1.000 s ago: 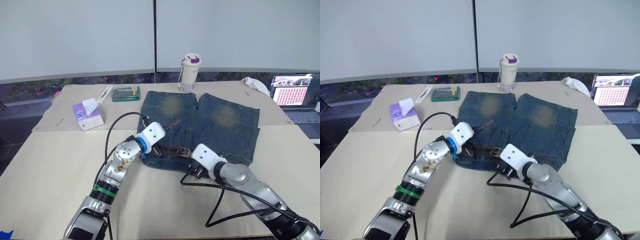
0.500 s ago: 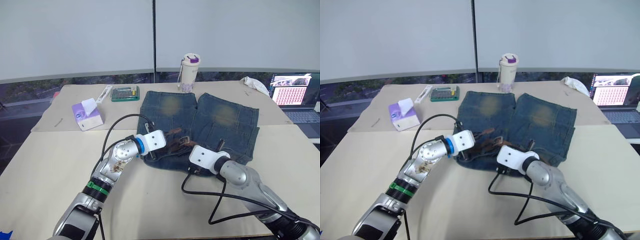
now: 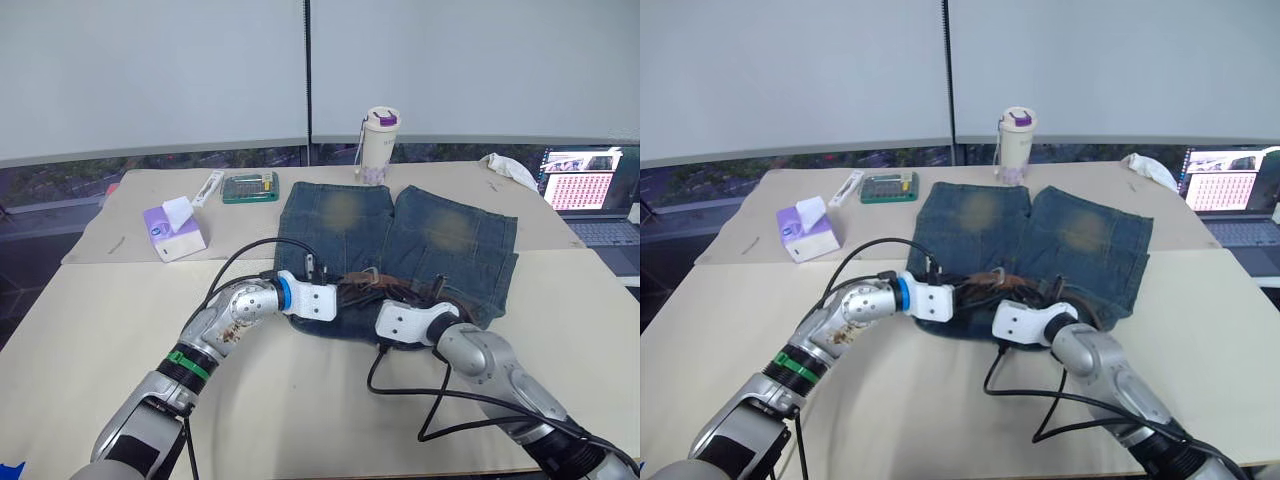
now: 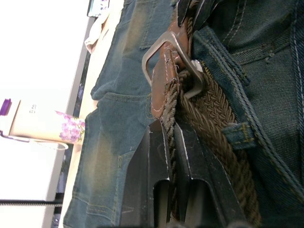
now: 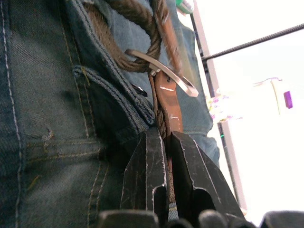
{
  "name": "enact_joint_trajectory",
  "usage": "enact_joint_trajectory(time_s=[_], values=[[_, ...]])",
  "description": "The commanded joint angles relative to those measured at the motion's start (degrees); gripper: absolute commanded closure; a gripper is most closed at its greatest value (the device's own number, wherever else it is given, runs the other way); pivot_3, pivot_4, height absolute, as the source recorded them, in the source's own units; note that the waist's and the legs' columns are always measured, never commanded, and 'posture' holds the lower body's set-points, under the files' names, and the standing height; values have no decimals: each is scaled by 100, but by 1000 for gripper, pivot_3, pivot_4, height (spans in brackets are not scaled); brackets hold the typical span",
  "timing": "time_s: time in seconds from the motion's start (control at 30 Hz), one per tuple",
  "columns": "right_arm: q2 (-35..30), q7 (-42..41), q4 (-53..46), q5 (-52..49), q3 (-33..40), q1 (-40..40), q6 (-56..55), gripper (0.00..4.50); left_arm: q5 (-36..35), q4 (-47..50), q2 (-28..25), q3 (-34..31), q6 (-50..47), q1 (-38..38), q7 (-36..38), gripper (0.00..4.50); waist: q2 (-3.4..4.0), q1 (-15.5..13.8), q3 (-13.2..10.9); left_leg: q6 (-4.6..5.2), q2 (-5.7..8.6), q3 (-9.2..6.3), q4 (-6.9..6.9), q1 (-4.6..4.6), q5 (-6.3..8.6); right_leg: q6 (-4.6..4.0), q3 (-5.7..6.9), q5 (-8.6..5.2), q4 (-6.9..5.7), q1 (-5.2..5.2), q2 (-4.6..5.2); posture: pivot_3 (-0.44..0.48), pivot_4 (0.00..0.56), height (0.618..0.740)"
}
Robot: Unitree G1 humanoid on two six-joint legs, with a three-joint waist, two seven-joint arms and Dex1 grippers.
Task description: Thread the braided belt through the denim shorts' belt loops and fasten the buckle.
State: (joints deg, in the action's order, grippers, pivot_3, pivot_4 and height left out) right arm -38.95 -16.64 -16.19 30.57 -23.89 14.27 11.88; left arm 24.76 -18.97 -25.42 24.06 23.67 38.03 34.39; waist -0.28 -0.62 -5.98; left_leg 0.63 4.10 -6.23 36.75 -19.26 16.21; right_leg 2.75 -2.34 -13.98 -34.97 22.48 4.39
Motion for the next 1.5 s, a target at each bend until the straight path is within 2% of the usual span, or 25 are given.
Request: enact_joint_trajectory(time_s=[0.03,0.2,0.47,0.63,0.7,0.77,0.8,0.87,0.97,1.1,1.17,1.33,1.43,1.5], values=[[129,180,-97,112,253,110,-446,4473,268,-113,-52,101,220,210,-135,4500,0,3,0,0,0,1,0,0,0,0,0,0,0,0,0,0,150,740],[319,163,-35,70,297,94,-842,4473,252,-398,140,85,256,269,-276,4500,0,6,0,1,-1,0,0,2,0,0,0,0,-3,0,-2,0,150,740],[591,-264,45,-224,315,-78,-1044,4473,-195,-287,990,-147,-189,50,-628,4500,0,4,1,3,1,1,4,3,1,0,-1,0,-4,-4,0,0,150,740],[723,-467,64,-320,433,-193,-1048,4473,-199,-336,1085,-192,-217,43,-666,4500,2,23,2,4,-3,2,4,7,1,0,-2,0,-8,-2,-6,0,150,740],[891,-679,-68,-643,627,-360,-720,4473,-184,-378,1101,-169,-200,11,-663,4500,2,13,2,3,-2,2,4,7,1,0,-3,0,-7,-3,-5,0,150,740],[1024,-982,-270,-1062,842,-517,-397,3592,-212,-389,1119,-172,-213,-40,-641,4500,2,2,2,4,-1,1,5,7,1,0,-3,0,-5,-6,-2,0,150,740],[1121,-1125,-412,-1382,1016,-594,-194,3344,-233,-397,1127,-177,-234,-72,-622,4500,2,-4,2,6,0,2,5,6,2,0,-3,1,-5,-7,-1,0,150,740],[1251,-1326,-675,-1871,1312,-667,147,2571,-225,-406,1118,-173,-221,-102,-614,4500,2,0,2,35,0,-1,6,8,19,0,-4,0,-6,-9,-2,0,150,740],[1155,-1624,-1053,-2355,1747,-660,625,1578,-221,-413,1112,-171,-211,-122,-608,4500,3,-10,2,36,1,-3,6,7,20,-1,-3,1,-6,-8,0,0,150,740],[934,-1859,-1346,-2773,2180,-450,1165,1578,-258,-412,1122,-156,-230,-145,-587,4500,3,-7,2,38,3,-4,6,7,21,-1,-2,1,-5,-9,1,0,150,740],[748,-1885,-1244,-2702,2223,-316,1088,1578,-282,-399,1135,-156,-253,-163,-572,4500,3,-6,2,37,2,-4,6,8,21,-1,-2,1,-5,-8,0,0,150,740],[175,-1793,-498,-1826,1590,-28,312,1578,-293,-411,1158,-128,-259,-152,-542,4500,3,-11,2,37,3,0,6,7,21,-1,-1,1,-5,-8,3,0,150,740],[92,-1684,42,-1373,1171,270,-175,1578,-283,-434,1161,-103,-241,-139,-528,4500,4,-1,3,33,2,4,6,9,19,-1,-2,1,-5,-6,1,0,150,740],[190,-1598,238,-1330,1141,390,-294,1578,-272,-441,1162,-99,-240,-134,-530,4500,6,-7,4,30,1,5,6,8,17,-1,-2,1,-7,-4,2,0,150,740]])
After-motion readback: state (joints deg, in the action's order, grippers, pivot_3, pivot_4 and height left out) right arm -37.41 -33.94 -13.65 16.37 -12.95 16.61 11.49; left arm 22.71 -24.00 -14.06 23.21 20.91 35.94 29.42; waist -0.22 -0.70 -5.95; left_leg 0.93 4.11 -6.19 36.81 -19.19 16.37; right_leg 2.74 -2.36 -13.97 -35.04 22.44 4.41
